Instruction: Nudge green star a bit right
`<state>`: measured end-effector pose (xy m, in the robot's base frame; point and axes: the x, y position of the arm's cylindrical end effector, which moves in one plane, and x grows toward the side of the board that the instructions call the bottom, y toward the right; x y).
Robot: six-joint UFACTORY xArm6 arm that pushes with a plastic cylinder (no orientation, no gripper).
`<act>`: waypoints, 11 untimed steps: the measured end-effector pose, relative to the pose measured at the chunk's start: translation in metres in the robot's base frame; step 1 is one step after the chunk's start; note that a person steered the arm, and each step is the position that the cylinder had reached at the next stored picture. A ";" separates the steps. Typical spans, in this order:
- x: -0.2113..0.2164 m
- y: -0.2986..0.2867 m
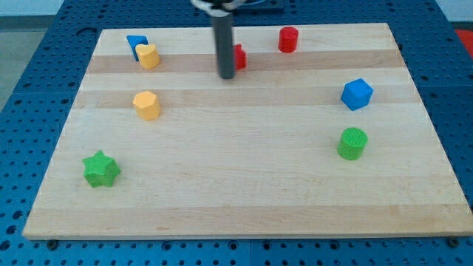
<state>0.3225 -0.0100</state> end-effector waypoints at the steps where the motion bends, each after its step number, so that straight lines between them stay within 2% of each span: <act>1: -0.021 0.058; 2: -0.024 0.092; 4: 0.025 0.088; 5: 0.025 0.091; 6: 0.025 0.063; 7: 0.028 -0.002; 9: 0.028 -0.061; 10: 0.029 -0.127; 11: 0.047 -0.214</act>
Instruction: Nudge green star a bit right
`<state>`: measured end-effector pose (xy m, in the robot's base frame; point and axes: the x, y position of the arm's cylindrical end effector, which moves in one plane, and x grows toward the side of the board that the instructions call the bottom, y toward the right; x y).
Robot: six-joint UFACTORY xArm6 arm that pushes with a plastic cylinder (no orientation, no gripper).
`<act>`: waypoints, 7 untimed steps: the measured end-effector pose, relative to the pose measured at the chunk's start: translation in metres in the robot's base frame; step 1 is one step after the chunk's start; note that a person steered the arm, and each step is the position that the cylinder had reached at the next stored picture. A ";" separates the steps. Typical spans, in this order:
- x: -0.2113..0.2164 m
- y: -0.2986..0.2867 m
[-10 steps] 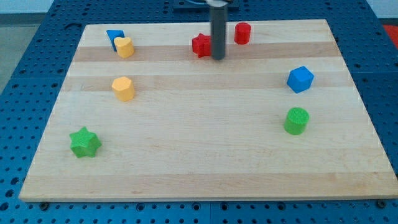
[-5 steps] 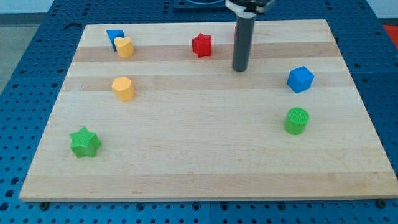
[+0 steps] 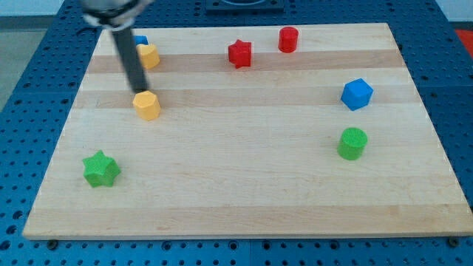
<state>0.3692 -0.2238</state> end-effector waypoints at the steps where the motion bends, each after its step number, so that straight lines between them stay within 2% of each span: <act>1: 0.053 -0.047; 2: 0.105 -0.080; 3: 0.128 -0.074; 5: 0.130 -0.074; 7: 0.155 -0.054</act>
<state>0.5247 -0.2780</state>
